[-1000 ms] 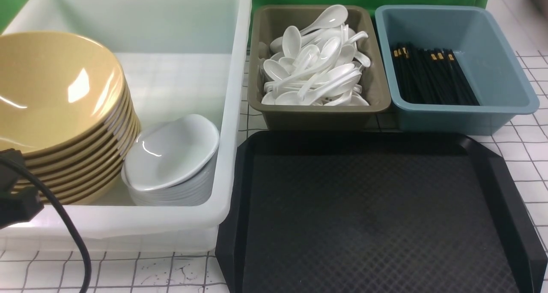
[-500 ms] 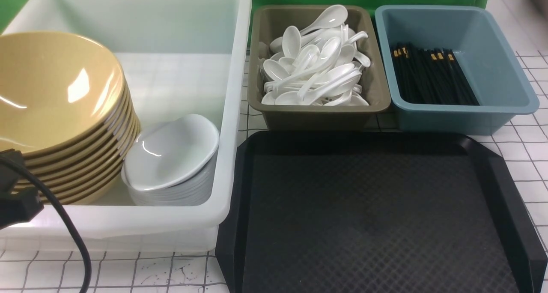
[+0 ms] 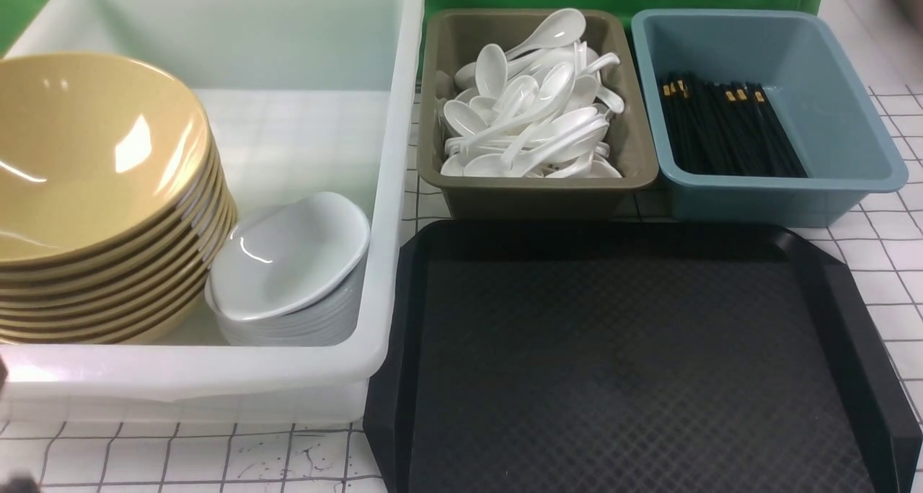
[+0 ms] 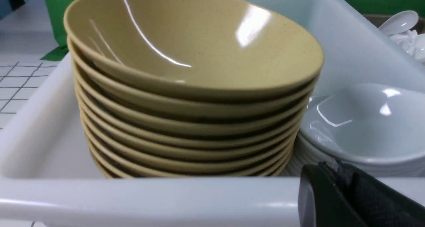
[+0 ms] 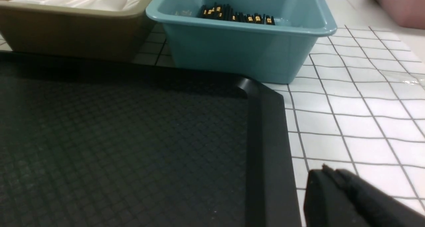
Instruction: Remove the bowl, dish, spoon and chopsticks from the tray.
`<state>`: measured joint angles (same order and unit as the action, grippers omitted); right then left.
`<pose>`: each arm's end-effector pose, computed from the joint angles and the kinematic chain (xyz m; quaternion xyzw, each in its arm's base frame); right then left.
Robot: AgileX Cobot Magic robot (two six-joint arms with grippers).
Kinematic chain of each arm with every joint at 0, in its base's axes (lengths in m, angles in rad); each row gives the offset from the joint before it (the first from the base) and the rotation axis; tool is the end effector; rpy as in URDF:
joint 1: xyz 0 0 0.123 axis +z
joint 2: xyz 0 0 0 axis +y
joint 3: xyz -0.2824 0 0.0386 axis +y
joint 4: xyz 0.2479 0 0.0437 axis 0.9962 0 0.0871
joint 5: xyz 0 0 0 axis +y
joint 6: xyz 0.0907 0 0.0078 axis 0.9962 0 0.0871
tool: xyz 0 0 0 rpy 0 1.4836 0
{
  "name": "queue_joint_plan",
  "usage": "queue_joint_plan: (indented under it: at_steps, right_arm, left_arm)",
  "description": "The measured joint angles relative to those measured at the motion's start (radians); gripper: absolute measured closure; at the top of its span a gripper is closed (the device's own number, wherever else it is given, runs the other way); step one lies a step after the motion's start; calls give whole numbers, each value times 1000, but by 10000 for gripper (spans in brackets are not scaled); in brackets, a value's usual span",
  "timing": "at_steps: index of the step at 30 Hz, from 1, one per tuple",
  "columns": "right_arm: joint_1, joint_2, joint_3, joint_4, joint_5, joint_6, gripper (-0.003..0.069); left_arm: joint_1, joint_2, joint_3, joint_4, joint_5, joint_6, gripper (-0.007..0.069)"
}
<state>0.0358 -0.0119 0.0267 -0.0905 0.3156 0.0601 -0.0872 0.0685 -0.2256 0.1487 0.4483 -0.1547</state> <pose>0.0541 -0.0006 0.1763 -0.0157 0.7871 -0.0080 0.6166 0.0483 0.0017 0.2446 0.0055 0.7739 -0.0092 0.6332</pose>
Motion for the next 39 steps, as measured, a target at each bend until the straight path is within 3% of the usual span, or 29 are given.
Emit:
queue_joint_plan:
  at_steps: [8, 22, 39]
  right_arm:
    - [0, 0, 0, 0, 0, 0, 610]
    - [0, -1, 0, 0, 0, 0, 607]
    - [0, -1, 0, 0, 1, 0, 591]
  left_arm:
    - [11, -81, 245, 11, -96, -52, 636]
    - [11, -82, 250, -124, -123, 127, 636]
    - [11, -82, 250, -133, -123, 134, 636]
